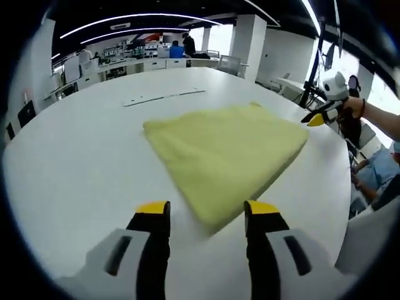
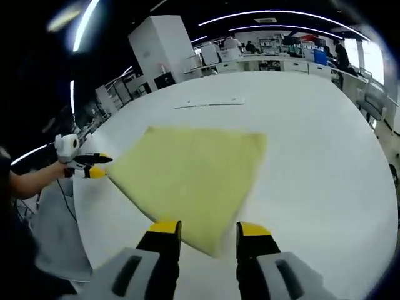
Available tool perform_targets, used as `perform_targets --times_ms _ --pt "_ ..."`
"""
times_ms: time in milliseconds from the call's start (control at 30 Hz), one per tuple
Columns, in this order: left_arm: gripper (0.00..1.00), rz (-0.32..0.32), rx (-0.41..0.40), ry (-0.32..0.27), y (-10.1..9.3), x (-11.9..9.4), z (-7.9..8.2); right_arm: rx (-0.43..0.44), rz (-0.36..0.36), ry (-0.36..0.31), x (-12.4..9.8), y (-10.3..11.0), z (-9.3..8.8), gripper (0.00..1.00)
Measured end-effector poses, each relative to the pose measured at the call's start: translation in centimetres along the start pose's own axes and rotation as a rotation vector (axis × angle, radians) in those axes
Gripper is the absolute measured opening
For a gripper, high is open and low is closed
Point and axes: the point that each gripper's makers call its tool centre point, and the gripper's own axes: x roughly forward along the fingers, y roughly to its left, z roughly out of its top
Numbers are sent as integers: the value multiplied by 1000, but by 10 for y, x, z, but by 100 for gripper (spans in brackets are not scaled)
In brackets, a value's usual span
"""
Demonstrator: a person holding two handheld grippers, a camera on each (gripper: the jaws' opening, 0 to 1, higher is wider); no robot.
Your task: Fold the garment on the visible template until the final outline fits inside the template.
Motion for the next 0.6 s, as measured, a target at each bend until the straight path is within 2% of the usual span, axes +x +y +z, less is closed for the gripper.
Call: perform_targets --times_ms 100,233,400,500,600 --pt "40 -7 -13 -6 -2 1 -1 -2 2 4 -1 0 -7 30" --pt "36 -14 -7 18 -4 5 -7 10 12 -4 -1 0 -10 22" --pt "25 -22 2 49 -5 10 -12 -22 2 18 1 -4 -19 14" --pt "21 -28 3 53 -7 11 -12 -47 7 22 2 -4 -21 5" --pt "19 -26 2 56 -7 12 -12 -64 15 34 4 -5 -24 1"
